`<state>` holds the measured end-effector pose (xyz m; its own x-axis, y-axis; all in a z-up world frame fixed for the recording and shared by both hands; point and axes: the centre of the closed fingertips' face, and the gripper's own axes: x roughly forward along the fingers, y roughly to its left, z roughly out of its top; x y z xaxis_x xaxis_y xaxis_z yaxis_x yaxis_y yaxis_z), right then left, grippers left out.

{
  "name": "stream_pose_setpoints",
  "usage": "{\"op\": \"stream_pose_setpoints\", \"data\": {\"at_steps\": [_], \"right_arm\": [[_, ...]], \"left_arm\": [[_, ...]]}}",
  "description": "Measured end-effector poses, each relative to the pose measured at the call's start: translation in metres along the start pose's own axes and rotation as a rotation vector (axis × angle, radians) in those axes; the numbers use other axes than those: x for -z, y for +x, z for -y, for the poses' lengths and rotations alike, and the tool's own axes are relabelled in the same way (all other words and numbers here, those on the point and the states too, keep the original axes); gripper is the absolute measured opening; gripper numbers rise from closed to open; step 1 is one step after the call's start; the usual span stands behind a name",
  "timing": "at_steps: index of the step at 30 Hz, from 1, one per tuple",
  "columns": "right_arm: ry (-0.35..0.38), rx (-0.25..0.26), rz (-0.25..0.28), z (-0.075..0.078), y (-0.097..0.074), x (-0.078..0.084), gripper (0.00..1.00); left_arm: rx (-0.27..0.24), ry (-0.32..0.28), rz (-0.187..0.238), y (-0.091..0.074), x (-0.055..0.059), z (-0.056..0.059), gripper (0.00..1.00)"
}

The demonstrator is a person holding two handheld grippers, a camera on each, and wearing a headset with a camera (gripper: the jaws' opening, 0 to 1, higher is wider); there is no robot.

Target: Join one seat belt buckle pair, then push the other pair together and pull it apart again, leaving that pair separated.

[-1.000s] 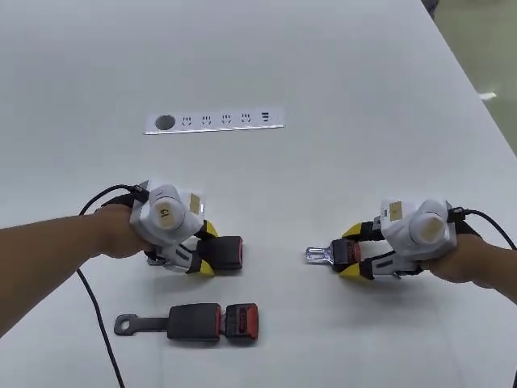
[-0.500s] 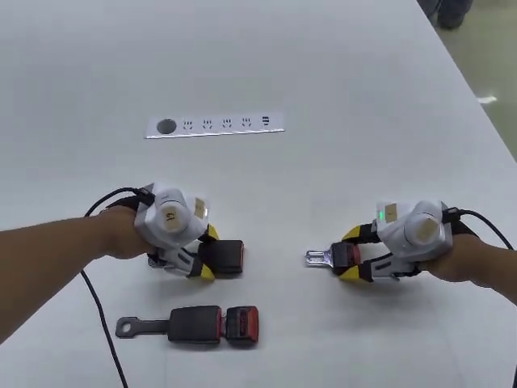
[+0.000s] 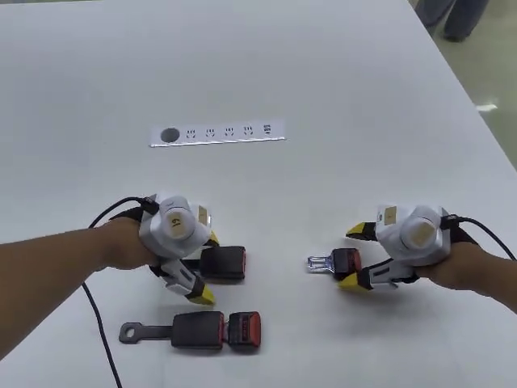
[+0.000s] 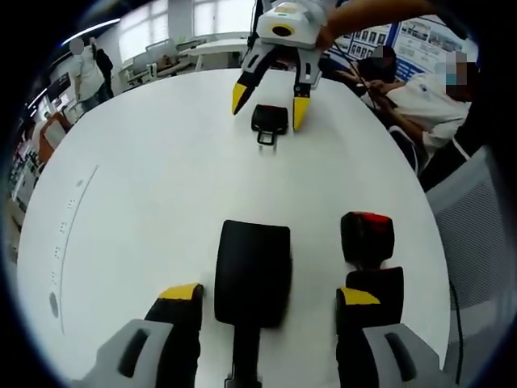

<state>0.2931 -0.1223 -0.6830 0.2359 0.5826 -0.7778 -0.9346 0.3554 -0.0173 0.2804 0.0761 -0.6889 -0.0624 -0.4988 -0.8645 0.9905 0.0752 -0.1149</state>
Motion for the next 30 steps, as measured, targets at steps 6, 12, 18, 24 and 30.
{"op": "stream_pose_setpoints", "data": {"at_steps": [6, 12, 18, 24, 30], "right_arm": [[0.104, 0.13, 0.082, 0.016, -0.007, -0.01, 0.59], [0.23, 0.271, 0.157, 0.023, -0.023, -0.02, 0.66], [0.3, 0.365, 0.225, 0.024, -0.032, -0.03, 0.73], [0.378, 0.427, 0.292, 0.016, -0.044, -0.048, 0.81], [0.381, 0.455, 0.316, 0.008, -0.045, -0.054, 0.83]], "left_arm": [[-0.045, -0.13, 0.082, -0.012, -0.003, -0.011, 0.85], [-0.096, -0.222, 0.136, -0.029, -0.008, -0.015, 0.95], [-0.139, -0.295, 0.188, -0.043, -0.01, -0.014, 1.0], [-0.175, -0.363, 0.228, -0.056, -0.012, -0.007, 1.0], [-0.233, -0.41, 0.263, -0.073, -0.007, 0.002, 1.0]]}}
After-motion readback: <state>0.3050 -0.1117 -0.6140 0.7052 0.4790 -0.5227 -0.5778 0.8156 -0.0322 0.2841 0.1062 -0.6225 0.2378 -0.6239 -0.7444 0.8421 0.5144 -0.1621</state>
